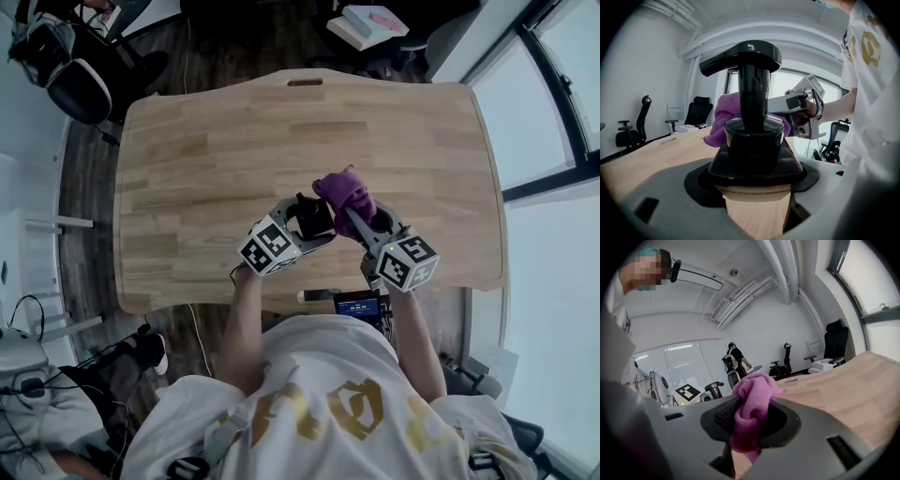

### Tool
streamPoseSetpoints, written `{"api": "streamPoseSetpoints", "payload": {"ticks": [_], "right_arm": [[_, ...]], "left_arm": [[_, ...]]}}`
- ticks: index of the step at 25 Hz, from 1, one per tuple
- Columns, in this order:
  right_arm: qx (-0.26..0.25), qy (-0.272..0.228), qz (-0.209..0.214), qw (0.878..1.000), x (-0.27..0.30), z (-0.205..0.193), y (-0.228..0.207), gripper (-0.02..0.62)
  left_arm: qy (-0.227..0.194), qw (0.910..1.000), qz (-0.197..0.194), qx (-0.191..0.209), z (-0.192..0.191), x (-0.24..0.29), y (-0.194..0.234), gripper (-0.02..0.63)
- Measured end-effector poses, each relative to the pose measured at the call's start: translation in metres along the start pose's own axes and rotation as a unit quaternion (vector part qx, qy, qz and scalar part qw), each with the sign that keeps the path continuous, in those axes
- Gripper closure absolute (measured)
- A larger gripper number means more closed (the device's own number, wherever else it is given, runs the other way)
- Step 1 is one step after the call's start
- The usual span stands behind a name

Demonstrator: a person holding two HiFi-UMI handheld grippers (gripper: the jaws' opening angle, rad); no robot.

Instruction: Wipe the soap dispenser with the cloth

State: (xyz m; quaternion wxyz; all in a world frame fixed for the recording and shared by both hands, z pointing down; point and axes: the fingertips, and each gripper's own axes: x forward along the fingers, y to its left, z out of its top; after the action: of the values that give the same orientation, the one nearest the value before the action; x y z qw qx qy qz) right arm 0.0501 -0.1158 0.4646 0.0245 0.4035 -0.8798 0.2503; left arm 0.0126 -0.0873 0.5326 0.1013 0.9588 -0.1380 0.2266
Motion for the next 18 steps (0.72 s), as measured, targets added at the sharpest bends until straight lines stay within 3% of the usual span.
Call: {"api": "streamPoseSetpoints", "payload": {"ticks": [12,15,18], "right_arm": [[-0.078,0.015,0.056,0.995,-0.007,0.015,0.031,0.488],[-0.111,0.031,0.089,0.989,-0.004,0.011,0.043,0.488],[-0.110,0.037,0.124,0.985,0.001,0.007,0.054,0.489]], "left_arm": [[0.027,0.9974,-0.046,0.049,0.012,-0.009,-0.027,0.262],[0.042,0.9952,-0.059,0.065,0.009,-0.009,-0.033,0.262],[0.056,0.9932,-0.072,0.072,0.005,-0.010,-0.038,0.262]]}}
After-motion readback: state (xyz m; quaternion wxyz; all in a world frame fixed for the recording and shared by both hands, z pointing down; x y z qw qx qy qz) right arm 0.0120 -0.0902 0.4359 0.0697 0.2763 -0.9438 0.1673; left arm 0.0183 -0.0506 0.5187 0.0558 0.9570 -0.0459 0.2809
